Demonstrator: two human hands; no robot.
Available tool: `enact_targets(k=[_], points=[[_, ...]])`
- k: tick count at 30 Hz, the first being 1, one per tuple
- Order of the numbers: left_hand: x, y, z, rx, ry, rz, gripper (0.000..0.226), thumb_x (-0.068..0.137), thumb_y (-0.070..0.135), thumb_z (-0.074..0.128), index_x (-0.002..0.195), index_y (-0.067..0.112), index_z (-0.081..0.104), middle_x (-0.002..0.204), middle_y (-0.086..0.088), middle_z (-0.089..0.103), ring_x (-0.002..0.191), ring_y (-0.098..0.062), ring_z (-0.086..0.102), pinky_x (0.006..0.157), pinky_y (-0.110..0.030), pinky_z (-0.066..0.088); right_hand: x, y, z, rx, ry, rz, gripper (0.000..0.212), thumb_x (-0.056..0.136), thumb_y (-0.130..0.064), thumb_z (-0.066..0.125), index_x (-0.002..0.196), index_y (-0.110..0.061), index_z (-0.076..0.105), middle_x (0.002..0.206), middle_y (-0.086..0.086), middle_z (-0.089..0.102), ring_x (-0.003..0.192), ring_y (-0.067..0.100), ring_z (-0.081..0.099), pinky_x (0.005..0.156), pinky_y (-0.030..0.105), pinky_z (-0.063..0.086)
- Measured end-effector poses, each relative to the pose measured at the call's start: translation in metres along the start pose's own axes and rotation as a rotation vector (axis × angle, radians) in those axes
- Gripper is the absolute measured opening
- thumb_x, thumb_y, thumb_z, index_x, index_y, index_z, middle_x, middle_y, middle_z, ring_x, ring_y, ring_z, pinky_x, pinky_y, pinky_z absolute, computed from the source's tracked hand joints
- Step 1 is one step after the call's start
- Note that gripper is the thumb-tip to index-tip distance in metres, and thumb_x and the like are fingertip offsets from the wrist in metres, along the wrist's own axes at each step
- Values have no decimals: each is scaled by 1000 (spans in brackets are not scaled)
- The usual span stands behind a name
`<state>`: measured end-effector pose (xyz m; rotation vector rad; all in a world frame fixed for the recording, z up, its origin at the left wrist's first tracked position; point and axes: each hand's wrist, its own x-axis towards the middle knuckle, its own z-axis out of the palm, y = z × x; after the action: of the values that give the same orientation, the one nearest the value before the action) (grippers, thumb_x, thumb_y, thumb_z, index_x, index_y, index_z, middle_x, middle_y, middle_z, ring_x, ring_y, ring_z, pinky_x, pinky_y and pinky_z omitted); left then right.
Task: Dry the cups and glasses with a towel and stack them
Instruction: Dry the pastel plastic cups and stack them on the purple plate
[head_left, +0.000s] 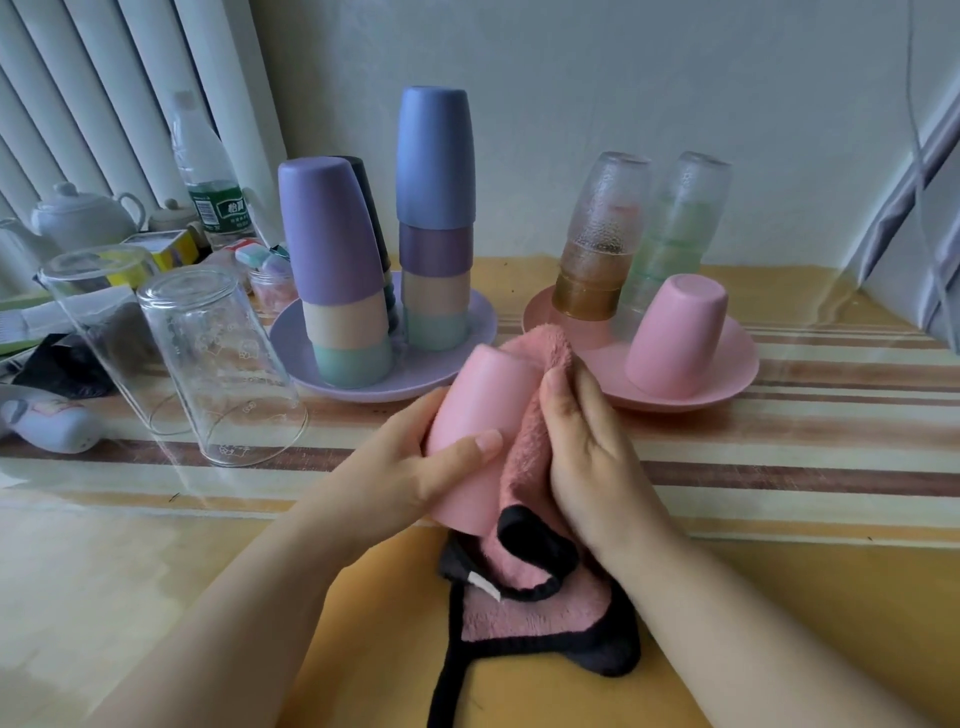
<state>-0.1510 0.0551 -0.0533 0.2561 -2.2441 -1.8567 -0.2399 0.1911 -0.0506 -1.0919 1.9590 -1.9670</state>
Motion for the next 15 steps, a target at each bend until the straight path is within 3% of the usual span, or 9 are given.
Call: enact_targets(k=[5,8,10,12,15], points=[[-5,8,-3,-20,-120,-38,34,66,51,66,98,41,66,100,10,74,87,-5,70,74,-22,56,2,-3,-6,-10,-54,-62,23,97,-26,37,102,-36,57,99,-38,62,103,-20,51,88,-1,32],[-7,11,-4,-32,-120,-80,28,62,56,63,87,45,69,95,13,74,83,-2,70,74,-21,55,3,-1,-5,-2,-48,-129,21,97,-29,41,107,-28,60,107,-21,67,109,-3,58,94,11,39],[-7,8,-3,-39,-102,-85,44,57,62,61,94,40,70,103,3,74,93,-14,70,84,-34,55,3,-2,-4,5,-27,-169,18,96,-26,44,106,-25,59,104,-23,67,105,-4,59,90,11,40],[-5,5,0,-50,-59,-76,56,60,61,63,105,28,66,104,-6,73,94,-24,70,85,-43,55,3,-3,-2,10,11,-200,18,94,-21,45,105,-28,57,101,-28,65,102,-9,58,88,8,39],[-1,1,11,-48,79,-13,50,68,53,68,106,22,63,96,-1,74,81,-12,69,68,-30,57,1,3,3,-32,38,-181,25,94,-24,43,117,-26,54,112,-25,61,110,-10,53,92,6,36]])
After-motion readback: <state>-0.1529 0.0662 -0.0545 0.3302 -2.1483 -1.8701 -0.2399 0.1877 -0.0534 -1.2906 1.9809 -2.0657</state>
